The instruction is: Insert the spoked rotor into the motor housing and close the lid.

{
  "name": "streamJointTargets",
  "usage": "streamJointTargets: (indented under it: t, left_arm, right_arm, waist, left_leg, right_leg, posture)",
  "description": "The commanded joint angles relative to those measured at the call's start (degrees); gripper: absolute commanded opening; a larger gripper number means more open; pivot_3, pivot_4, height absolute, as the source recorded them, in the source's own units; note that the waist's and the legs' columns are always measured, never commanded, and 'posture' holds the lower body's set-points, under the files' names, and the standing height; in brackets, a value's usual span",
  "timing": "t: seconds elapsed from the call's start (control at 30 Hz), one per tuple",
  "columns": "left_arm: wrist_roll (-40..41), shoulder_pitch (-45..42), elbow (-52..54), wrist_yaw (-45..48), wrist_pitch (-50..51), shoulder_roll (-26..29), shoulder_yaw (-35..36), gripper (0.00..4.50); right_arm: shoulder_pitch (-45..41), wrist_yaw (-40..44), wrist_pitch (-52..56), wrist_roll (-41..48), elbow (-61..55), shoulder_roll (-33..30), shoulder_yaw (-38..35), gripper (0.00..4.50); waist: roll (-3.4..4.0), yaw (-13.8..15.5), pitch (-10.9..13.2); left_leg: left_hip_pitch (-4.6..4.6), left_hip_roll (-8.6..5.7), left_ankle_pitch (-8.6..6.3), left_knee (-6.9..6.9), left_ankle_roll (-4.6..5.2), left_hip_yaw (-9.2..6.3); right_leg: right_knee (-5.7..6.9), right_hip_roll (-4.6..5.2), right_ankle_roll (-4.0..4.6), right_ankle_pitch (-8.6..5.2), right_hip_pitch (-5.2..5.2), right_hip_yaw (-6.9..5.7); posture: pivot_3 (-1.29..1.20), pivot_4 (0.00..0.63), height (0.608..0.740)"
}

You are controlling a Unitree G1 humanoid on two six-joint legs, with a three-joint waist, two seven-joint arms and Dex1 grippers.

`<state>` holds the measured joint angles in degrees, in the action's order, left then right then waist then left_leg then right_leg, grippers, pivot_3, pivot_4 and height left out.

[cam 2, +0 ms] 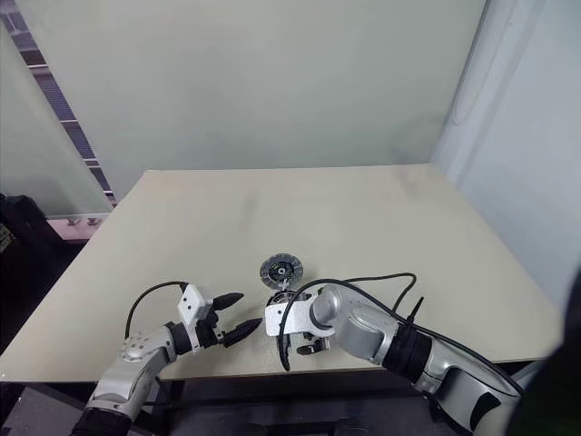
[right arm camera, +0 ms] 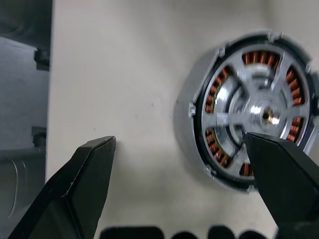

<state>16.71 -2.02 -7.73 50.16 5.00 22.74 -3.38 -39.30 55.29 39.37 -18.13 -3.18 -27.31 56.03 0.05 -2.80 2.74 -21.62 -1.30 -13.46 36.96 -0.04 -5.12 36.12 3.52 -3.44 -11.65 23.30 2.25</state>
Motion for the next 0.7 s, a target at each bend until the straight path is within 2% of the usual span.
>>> streamJointTargets:
  t: [0.03,0.13,0.37,0.47,0.7]
  left_arm:
    - [0.07,-0.29,2.01,-0.13,-0.84,0.09,0.39,4.50]
    - [0.08,-0.26,2.05,-0.07,-0.84,0.07,0.32,4.50]
    - [0.03,-0.36,1.80,-0.02,-0.99,-0.18,0.13,4.50]
    - [0.05,-0.30,1.80,-0.02,-1.00,-0.26,0.09,4.50]
    - [0.06,-0.07,1.89,-0.12,-1.11,-0.39,0.23,4.50]
  right_arm:
    - [0.46,0.20,-0.67,-1.39,0.07,0.74,-1.48,4.30]
    - [1.36,-0.38,-0.51,-1.78,0.81,1.53,-1.80,3.60]
    - [3.59,-1.35,-0.08,-2.95,0.95,3.44,-3.13,1.04]
    - [4.28,-1.53,-0.11,-3.58,1.22,4.02,-3.92,0.13]
    - [5.09,-2.81,0.97,-4.48,1.64,5.41,-5.92,0.10]
  waist:
    - [0.00,-0.01,0.00]
    - [0.00,-0.01,0.00]
    - [-0.02,-0.01,-0.02]
    - [-0.08,-0.01,-0.06]
    - [-0.06,-0.03,-0.05]
  left_leg:
    - [0.00,0.00,0.00,0.00,0.00,-0.01]
    - [0.02,0.00,0.00,-0.01,0.00,-0.02]
    - [0.09,-0.01,0.01,0.07,-0.02,0.00]
    - [0.13,-0.03,0.00,0.09,-0.02,-0.02]
    - [0.17,0.01,0.04,0.20,-0.07,-0.04]
  right_leg:
    - [0.02,0.00,0.00,0.00,0.00,0.00]
    - [0.09,0.00,0.00,0.00,0.00,0.00]
    - [0.23,0.00,0.05,-0.03,-0.01,0.01]
    - [0.45,0.02,0.06,-0.04,0.02,0.01]
    - [0.60,-0.01,0.11,-0.07,0.05,-0.02]
  posture:
    - [0.00,0.000,0.740]
    - [0.00,0.000,0.740]
    - [0.00,0.000,0.740]
    - [0.00,0.000,0.740]
    - [0.00,0.000,0.740]
